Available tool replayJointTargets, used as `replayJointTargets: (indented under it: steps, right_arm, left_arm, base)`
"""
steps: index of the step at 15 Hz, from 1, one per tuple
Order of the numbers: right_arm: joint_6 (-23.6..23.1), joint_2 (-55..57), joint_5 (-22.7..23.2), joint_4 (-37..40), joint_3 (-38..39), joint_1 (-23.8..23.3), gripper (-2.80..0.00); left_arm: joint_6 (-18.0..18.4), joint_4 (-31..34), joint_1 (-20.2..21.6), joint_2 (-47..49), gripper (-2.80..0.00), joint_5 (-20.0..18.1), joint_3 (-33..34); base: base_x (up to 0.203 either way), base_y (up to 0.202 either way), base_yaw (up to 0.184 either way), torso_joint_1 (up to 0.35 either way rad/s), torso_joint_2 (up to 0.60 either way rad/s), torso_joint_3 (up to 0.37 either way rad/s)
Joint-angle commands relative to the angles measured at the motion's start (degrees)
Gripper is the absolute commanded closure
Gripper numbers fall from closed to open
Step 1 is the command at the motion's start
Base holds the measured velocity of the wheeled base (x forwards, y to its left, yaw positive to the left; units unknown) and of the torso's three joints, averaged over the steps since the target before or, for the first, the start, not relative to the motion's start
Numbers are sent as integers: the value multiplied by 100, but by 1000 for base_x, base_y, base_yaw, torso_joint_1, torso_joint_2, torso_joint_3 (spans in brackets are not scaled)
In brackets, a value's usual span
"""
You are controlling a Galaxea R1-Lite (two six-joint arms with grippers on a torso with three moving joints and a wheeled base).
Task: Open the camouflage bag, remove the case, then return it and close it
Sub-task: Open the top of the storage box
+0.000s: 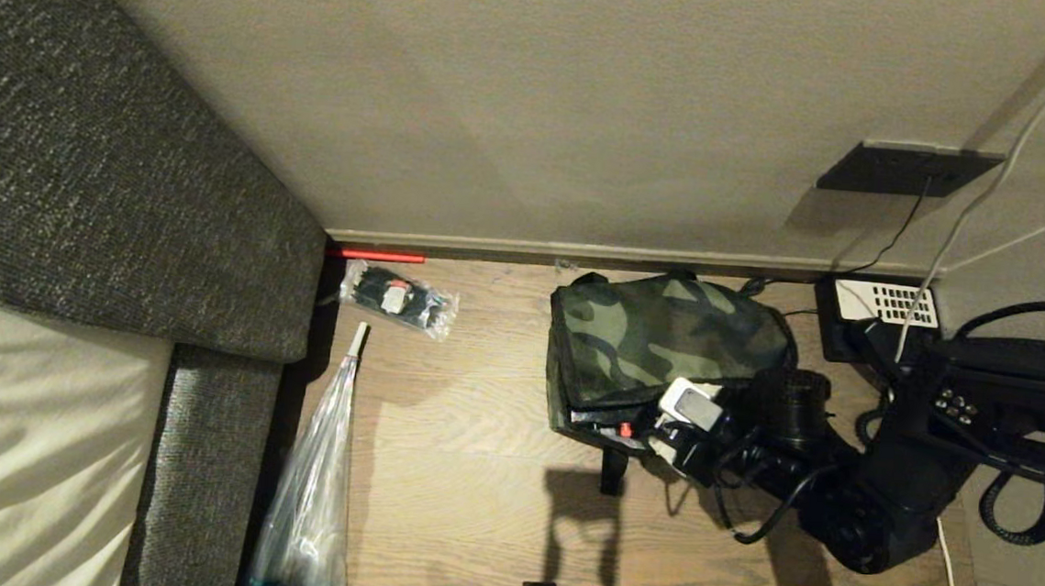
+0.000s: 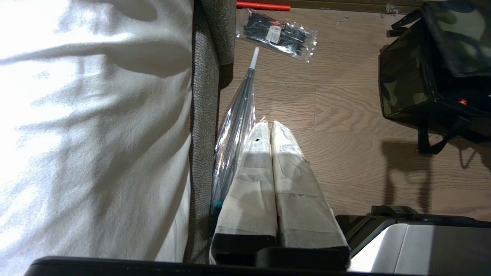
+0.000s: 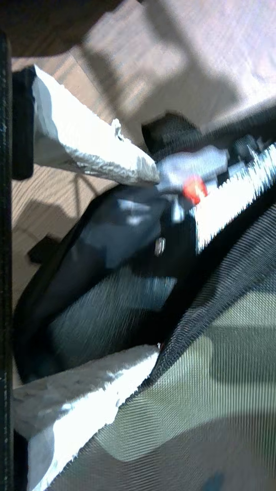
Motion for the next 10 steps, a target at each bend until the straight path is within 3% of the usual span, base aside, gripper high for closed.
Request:
replayJointTargets:
  steps: [1, 6, 10]
  right_arm:
    - [187, -448, -55, -14, 126, 3, -280]
    - [719, -748, -169, -84, -22, 17, -280]
    - [1298, -639, -536, -201, -943, 9, -280]
  left_arm:
    - [-4, -2, 0, 0, 0, 1, 0]
    - [-4, -2, 0, 0, 0, 1, 0]
    - [-4, -2, 0, 0, 0, 1, 0]
  base:
    - [0, 0, 0, 0, 0, 0]
    - [0, 0, 0, 0, 0, 0]
    - [0, 0, 0, 0, 0, 0]
